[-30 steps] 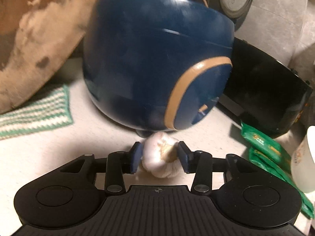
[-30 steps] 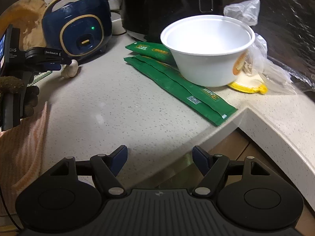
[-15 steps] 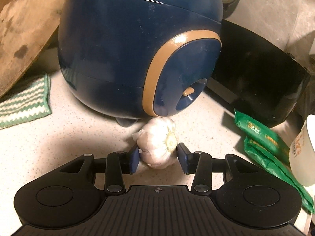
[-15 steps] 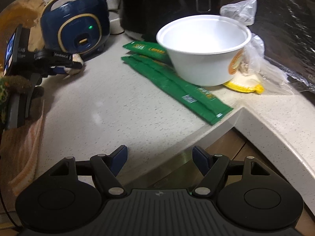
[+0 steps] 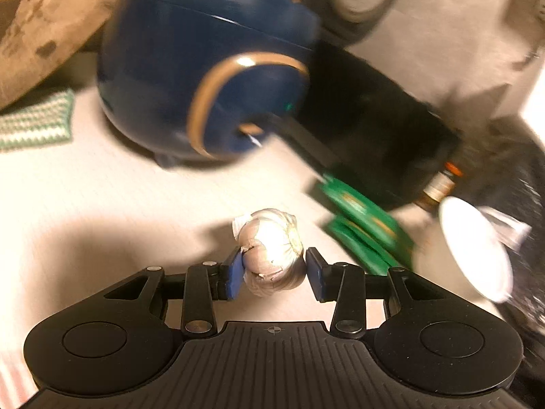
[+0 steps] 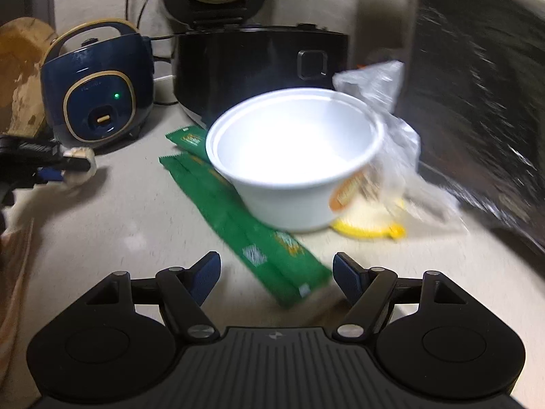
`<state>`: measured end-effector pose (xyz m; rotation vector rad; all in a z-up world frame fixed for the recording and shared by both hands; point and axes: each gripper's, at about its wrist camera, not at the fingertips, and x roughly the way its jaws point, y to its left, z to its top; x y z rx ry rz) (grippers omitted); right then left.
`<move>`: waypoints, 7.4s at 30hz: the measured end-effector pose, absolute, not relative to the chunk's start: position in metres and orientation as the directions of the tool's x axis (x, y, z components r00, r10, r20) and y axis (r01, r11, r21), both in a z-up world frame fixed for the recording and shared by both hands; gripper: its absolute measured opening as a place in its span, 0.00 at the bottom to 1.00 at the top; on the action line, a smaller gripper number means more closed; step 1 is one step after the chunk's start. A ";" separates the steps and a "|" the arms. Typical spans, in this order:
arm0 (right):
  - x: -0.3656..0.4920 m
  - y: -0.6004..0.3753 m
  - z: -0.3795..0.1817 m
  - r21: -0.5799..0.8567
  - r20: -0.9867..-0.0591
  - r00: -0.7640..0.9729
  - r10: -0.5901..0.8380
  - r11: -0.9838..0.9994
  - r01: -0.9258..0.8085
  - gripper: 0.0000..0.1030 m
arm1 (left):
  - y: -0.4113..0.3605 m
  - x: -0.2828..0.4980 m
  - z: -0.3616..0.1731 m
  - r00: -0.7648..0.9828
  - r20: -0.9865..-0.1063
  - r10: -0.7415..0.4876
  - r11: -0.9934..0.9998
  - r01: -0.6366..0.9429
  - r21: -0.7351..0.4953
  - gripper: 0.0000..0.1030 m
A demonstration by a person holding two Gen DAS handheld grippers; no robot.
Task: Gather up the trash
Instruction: 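Close the left gripper on the garlic bulb and lift it, then hold the garlic with the left gripper while the right gripper grasps a green sachet, then carry the garlic and green sachet over the bin with both grippers, then open the left gripper then the right gripper to drop garlic and sachet, then move the left gripper to the white plastic bowl rim and close on it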
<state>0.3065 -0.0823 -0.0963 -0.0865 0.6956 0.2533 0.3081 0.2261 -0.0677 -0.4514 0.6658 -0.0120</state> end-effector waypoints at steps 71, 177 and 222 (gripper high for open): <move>0.316 -0.011 -0.107 0.078 -0.670 0.598 0.440 0.843 -0.533 0.53 | 0.172 0.256 -0.084 0.676 -0.690 -0.258 0.920 -0.046 -0.389 0.42; 0.220 -0.201 -0.408 0.346 -0.938 0.049 0.342 0.926 0.149 0.28 | 0.045 0.162 -0.305 0.286 -0.871 -0.399 0.864 -0.199 -0.461 0.40; 0.338 -0.129 -0.037 0.103 -0.609 0.786 0.108 0.993 -0.057 0.64 | 0.072 0.384 -0.082 0.730 -0.575 -0.370 0.847 0.011 -0.532 0.38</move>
